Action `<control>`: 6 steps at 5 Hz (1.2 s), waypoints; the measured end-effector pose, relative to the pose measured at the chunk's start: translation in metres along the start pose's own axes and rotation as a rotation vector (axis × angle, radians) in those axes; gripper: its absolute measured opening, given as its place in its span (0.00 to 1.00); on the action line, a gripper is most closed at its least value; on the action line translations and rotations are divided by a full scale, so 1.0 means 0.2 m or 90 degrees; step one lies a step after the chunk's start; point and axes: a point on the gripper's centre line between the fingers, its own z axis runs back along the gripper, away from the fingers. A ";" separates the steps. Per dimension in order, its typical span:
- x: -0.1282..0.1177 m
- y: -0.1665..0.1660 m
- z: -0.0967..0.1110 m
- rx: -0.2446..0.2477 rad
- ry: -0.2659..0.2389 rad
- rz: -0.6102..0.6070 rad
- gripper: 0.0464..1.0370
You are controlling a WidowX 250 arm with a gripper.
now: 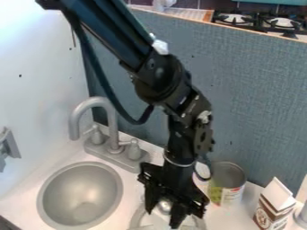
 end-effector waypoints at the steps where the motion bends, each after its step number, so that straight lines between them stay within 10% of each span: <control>1: 0.03 0.06 -0.04 -0.020 -0.023 0.024 0.59; 6: 0.16 0.05 -0.19 -0.090 -0.089 0.084 0.59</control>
